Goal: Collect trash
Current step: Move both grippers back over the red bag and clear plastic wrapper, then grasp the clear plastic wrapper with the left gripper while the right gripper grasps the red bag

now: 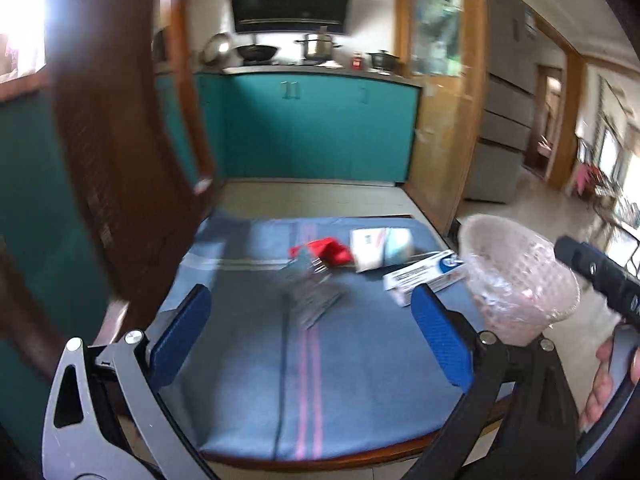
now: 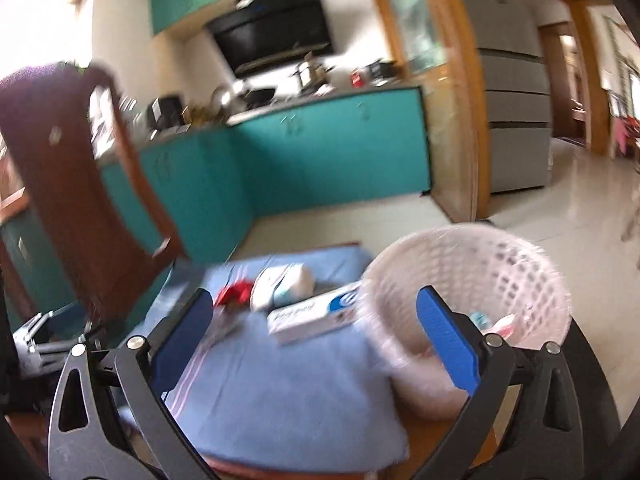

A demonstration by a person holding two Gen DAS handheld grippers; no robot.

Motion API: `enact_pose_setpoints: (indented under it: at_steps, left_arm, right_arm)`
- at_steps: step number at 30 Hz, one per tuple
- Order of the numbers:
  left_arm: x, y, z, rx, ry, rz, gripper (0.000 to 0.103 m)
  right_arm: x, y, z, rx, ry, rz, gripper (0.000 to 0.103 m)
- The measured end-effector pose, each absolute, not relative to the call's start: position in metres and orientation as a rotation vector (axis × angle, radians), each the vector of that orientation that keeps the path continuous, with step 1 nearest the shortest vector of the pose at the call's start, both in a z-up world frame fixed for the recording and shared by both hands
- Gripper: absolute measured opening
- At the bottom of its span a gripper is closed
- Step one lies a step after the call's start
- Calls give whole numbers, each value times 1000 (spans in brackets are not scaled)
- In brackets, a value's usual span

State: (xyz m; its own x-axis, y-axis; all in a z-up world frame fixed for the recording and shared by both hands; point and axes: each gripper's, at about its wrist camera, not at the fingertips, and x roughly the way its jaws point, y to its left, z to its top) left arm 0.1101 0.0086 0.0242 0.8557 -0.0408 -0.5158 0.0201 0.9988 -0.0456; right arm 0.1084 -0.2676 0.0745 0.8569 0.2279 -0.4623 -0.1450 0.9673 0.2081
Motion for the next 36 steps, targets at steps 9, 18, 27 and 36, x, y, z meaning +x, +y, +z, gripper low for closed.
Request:
enact_pose_setpoints:
  at_steps: [9,18,27,36]
  left_arm:
    - [112,16,20,-41,591,-56,100]
    - [115,18,16,-48,622,-62,100]
    - [128,9,6,-29,674,-78,100]
    - [210,-9,-29,-11,782,-76,97]
  right_arm:
    - [112,-235,62,76,550,205,99]
    - [113,-226,56,45,565,195,99]
    - [112,-229,57,54,565,195,99]
    - [115,-230,54,57,578,197,99]
